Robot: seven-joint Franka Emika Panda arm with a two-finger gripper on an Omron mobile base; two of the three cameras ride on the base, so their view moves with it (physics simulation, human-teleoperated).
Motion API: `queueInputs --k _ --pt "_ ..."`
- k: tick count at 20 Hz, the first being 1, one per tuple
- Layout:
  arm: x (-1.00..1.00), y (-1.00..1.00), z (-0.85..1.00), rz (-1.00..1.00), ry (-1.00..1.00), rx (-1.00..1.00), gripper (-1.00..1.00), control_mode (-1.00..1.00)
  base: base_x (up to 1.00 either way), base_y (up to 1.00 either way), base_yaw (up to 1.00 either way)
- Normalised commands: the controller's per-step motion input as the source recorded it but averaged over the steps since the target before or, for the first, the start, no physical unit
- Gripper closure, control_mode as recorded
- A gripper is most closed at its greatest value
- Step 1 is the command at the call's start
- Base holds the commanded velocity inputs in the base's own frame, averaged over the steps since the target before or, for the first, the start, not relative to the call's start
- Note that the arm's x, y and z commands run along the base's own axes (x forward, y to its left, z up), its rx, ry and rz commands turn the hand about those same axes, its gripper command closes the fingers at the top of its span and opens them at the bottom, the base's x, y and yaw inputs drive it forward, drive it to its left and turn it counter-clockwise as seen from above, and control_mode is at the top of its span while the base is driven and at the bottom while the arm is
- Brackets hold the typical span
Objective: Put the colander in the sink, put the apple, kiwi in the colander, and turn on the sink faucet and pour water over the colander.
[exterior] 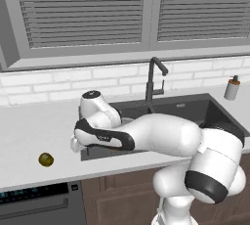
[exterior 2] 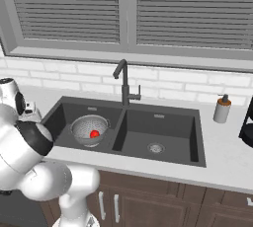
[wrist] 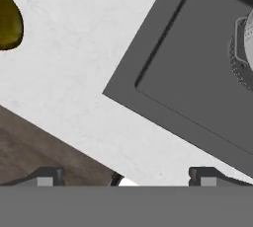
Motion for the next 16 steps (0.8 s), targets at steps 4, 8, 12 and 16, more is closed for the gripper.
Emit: queueInputs --k 4,8,12,16 --pt "-0.17 1.0 0.11 0.0 0.01 -0.07 -1.0 -1.0 0.0 0.0 0.0" --pt "-0.12 1.0 0.01 0.0 0.0 -0.1 -1.0 -1.0 0.0 0.0 0.0" --pt "-0.02 0.87 -0.12 0.01 0.0 -0.03 -1.0 -1.0 0.0 0.0 0.0" --pt "0.03 0.54 -0.01 0.0 0.0 0.0 -1.0 -1.0 0.0 0.0 0.0"
